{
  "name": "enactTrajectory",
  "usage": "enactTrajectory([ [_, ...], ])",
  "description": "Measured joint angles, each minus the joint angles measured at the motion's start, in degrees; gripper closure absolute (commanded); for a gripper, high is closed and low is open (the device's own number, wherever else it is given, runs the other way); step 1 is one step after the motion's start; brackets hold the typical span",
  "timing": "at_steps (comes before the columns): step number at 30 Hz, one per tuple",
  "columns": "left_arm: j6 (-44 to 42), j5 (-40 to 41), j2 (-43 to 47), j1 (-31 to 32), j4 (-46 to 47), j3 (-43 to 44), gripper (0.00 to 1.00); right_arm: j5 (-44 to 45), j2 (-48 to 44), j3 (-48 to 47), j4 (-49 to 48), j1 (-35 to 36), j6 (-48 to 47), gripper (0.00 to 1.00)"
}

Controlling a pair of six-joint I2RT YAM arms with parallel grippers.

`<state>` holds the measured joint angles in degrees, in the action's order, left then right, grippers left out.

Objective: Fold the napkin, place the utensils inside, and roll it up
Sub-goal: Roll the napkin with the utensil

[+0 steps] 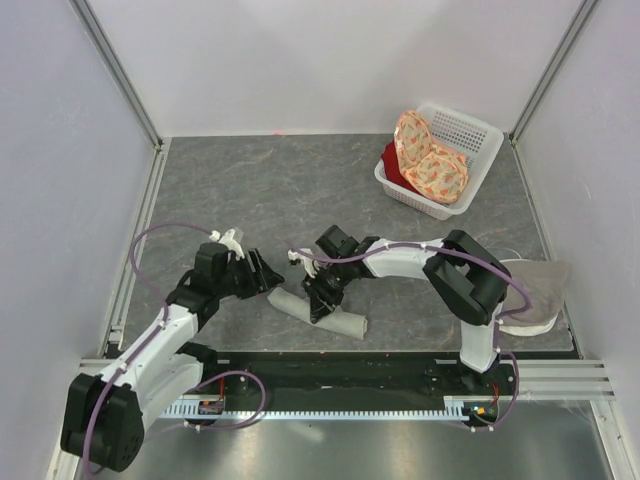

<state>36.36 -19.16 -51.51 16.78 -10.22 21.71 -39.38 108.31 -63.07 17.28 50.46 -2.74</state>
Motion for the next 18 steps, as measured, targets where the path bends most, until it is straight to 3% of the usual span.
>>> enactTrajectory([
  [10,0.0,0.4,3.1,0.0,0.2,-4.3,0.44,-19.6,8.8,-2.2,0.8,-5.9,3.3,0.62],
  [18,0.0,-2.2,2.1,0.0,5.2,-7.3,0.51,-26.5,13.3,-3.9,1.7,-7.7,4.5,0.61],
])
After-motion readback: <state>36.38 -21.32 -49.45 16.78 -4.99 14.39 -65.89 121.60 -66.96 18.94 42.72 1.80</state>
